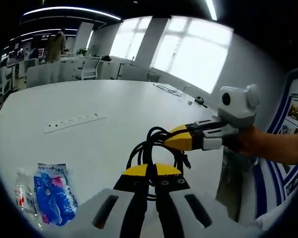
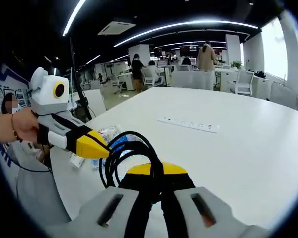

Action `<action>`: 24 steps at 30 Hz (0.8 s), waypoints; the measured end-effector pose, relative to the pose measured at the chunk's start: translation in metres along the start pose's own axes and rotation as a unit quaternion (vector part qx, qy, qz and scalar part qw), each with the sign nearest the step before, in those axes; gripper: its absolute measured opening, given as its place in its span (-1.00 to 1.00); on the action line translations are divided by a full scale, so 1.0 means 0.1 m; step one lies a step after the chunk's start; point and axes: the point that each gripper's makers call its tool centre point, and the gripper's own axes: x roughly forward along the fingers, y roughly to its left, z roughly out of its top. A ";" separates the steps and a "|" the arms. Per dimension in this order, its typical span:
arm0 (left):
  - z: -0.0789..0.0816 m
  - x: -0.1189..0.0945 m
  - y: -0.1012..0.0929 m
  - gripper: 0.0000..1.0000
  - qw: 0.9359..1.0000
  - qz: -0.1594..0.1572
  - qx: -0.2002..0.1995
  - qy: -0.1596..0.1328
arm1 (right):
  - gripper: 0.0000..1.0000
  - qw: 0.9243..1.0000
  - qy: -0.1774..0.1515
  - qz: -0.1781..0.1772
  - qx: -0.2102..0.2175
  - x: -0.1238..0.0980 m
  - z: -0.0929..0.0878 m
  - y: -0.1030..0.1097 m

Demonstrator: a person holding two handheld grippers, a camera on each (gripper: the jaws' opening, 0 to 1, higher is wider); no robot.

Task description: Arrange the tabletop items into an orderly group along one side of the table until the central work area is clear of visible clutter.

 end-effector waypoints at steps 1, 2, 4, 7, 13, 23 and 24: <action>-0.01 0.02 -0.02 -1.00 1.000 -0.002 0.000 0.001 | -0.97 1.000 0.001 -0.003 0.001 -0.03 -0.03 -0.03; -0.02 0.06 -0.05 -1.00 1.000 -0.004 0.001 0.002 | -0.97 1.000 0.002 -0.005 0.001 -0.05 -0.04 -0.04; -0.03 0.10 -0.08 -1.00 1.000 -0.007 0.000 0.006 | -0.97 1.000 0.005 -0.009 0.005 -0.09 -0.09 -0.09; -0.07 0.18 -0.12 -1.00 1.000 -0.011 0.002 0.012 | -0.97 1.000 0.009 -0.014 0.008 -0.13 -0.16 -0.15; -0.16 0.34 -0.22 -1.00 1.000 -0.017 -0.004 0.024 | -0.97 0.999 0.021 -0.019 0.018 -0.19 -0.31 -0.27; -0.34 0.60 -0.27 -1.00 0.999 -0.022 -0.020 0.045 | -0.96 0.998 0.044 -0.023 0.031 -0.21 -0.57 -0.45; -0.38 0.63 -0.27 -1.00 0.998 -0.024 -0.023 0.050 | -0.96 0.998 0.047 -0.022 0.032 -0.21 -0.60 -0.46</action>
